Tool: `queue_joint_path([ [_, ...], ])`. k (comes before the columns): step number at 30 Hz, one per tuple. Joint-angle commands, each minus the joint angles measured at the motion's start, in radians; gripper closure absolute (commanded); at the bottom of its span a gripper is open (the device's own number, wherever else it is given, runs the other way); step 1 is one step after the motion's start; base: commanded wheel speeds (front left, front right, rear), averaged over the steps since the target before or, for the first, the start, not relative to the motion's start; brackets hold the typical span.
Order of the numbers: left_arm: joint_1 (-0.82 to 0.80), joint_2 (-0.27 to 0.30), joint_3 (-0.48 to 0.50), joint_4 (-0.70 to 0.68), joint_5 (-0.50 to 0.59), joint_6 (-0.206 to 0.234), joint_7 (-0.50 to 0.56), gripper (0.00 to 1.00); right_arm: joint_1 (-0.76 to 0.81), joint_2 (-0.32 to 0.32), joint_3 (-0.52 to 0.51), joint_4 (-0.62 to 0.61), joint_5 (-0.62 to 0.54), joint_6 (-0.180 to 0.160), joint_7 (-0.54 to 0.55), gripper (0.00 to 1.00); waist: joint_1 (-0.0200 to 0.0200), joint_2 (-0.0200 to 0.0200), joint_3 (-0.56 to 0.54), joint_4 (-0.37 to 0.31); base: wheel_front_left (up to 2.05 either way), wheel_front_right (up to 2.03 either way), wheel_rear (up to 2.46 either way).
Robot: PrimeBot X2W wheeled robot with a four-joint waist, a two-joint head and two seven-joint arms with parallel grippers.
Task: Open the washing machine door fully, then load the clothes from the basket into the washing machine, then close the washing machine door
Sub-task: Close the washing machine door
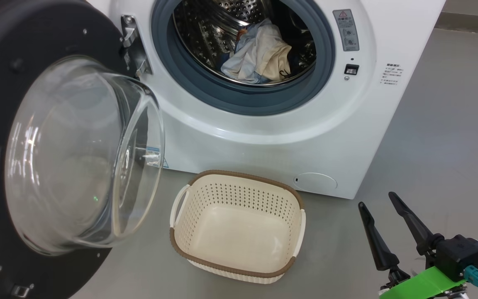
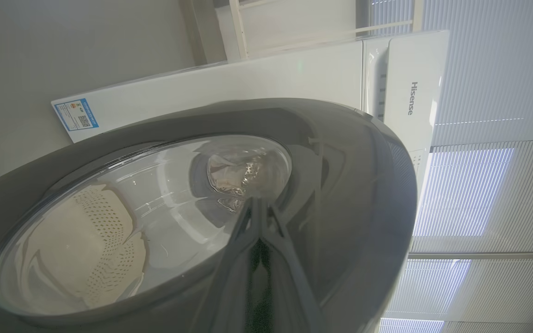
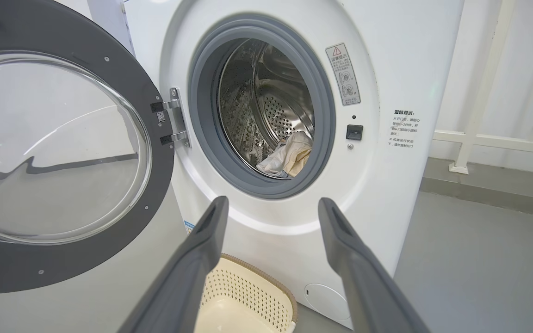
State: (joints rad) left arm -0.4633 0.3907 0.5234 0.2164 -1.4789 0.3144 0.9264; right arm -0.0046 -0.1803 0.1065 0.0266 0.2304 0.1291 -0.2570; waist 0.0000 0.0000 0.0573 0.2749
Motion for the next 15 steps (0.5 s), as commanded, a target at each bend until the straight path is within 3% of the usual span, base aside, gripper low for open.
queue_joint_path([
  [1,0.006,0.036,0.013,-0.042,-0.018,0.01,0.019,1.0,-0.01,-0.006,0.015,-0.029,-0.007,0.002,-0.005,0.0,0.0,0.0,0.001,0.002,0.0,0.0,0.0],
  [15,0.036,-0.037,-0.022,-0.18,-0.063,0.036,0.076,1.0,-0.005,0.005,0.022,-0.028,-0.008,0.002,-0.005,0.0,0.0,0.0,-0.021,0.007,0.0,0.0,0.0],
])
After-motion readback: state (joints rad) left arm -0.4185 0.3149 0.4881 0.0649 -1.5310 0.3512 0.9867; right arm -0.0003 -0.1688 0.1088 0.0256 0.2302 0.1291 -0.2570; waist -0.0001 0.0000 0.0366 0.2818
